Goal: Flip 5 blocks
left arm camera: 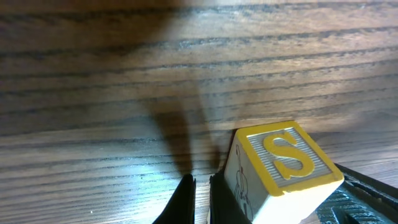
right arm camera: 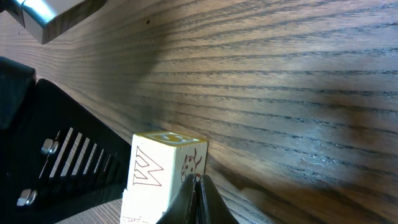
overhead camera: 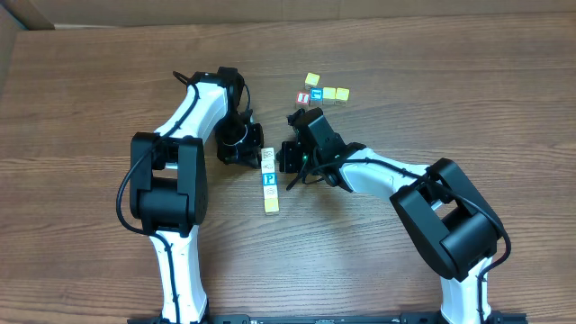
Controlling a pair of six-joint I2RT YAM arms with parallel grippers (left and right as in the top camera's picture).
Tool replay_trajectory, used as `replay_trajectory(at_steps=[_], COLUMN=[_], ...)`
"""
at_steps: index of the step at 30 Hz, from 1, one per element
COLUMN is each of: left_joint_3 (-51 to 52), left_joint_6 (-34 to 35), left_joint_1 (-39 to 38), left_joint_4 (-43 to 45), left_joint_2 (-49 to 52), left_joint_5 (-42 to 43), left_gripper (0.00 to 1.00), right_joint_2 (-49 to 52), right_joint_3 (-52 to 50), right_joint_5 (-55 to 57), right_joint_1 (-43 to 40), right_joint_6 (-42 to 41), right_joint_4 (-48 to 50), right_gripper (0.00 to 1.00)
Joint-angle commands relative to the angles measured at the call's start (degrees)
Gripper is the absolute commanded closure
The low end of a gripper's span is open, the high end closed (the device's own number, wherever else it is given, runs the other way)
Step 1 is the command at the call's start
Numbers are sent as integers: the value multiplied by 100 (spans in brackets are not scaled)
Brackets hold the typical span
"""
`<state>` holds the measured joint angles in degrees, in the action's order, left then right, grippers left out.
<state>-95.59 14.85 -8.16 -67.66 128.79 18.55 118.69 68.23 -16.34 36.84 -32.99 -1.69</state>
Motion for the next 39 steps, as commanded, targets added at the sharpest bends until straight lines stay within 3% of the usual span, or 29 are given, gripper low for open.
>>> replay_trajectory(at_steps=[1, 39], left_joint_3=[57, 57], left_joint_6=[-74, -116], left_joint_1=[26, 26], left_joint_4=[22, 85], left_joint_2=[31, 31], left_joint_5=[122, 94], left_gripper=[96, 96], right_joint_2=[35, 35], right_joint_3=[-13, -13], right_joint_5=[-50, -181], right_joint_1=[20, 22], right_joint_6=[42, 50], right_joint_4=[39, 76], right_gripper=[96, 96])
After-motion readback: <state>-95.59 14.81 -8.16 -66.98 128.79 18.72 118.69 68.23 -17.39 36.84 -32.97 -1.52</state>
